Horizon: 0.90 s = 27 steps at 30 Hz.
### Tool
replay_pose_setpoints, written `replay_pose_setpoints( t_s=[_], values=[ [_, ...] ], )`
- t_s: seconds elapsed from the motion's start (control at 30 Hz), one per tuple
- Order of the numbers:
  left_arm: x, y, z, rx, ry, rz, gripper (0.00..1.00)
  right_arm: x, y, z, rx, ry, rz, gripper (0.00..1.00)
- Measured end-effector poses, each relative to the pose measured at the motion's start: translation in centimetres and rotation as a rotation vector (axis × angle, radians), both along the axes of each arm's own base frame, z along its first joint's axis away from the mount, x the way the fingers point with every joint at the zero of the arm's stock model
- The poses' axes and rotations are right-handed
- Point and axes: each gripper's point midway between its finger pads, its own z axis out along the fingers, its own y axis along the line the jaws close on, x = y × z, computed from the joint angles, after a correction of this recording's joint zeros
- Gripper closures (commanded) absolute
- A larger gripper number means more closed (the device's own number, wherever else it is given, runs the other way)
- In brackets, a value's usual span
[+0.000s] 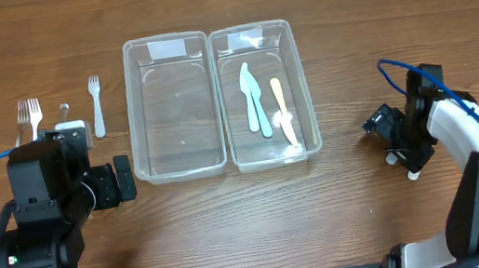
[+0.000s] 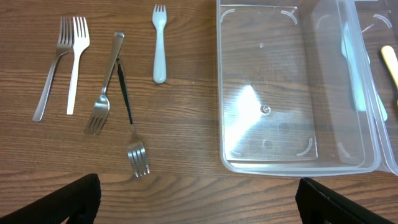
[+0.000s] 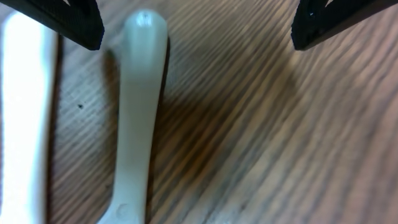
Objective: Pack container
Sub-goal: 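Lower the right gripper onto the white plastic knife and grasp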
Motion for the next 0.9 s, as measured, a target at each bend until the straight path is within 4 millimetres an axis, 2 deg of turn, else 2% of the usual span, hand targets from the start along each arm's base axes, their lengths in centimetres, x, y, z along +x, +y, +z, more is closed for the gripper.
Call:
replay_pose_setpoints(
  t_s=[0.17, 0.37, 0.53, 0.9],
  values=[
    [0.0, 0.0, 0.0, 0.000, 0.000, 0.000, 0.00, 0.0, 0.0, -0.7, 0.001, 0.021, 0.000, 0.04],
    [0.0, 0.0, 0.0, 0.000, 0.000, 0.000, 0.00, -0.1, -0.4, -0.9, -0.019, 0.034, -0.004, 0.27],
    [0.0, 0.0, 0.0, 0.000, 0.000, 0.000, 0.00, -0.2, -0.7, -1.0, -0.035, 0.038, 0.000, 0.52],
    [0.0, 0.0, 0.0, 0.000, 0.000, 0.000, 0.00, 0.0, -1.0, -1.0, -0.042, 0.033, -0.002, 0.76]
  ],
)
